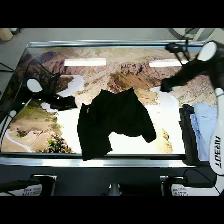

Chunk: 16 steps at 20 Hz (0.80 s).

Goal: Fold the shirts.

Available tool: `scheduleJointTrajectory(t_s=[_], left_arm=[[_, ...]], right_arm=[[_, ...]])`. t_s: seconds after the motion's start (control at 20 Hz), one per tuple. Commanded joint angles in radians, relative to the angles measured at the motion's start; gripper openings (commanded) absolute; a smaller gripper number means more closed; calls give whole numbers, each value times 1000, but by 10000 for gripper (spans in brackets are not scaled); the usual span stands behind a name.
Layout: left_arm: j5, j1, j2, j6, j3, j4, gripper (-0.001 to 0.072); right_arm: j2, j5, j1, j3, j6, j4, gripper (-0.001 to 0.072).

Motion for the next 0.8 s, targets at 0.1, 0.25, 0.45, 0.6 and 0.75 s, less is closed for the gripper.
scheduleJointTrajectory(t_s=[0.1, 0.25, 0.45, 0.6, 0.75], left_arm=[[-69, 117, 63, 77, -264, 9, 397], [71, 93, 52, 111, -405, -99, 409], [169, 16, 12, 159, -431, -208, 525], [244, -39, -5, 157, -431, -232, 525], [322, -60, -7, 128, -431, -254, 388]], right_arm=[[208, 87, -94, -303, 33, -127, 468], [274, 54, -90, -545, 3, 3, 471], [279, 3, -89, -709, -9, 59, 502], [279, -77, -89, -814, -23, 119, 592], [278, -156, -70, -905, -61, 248, 653]])
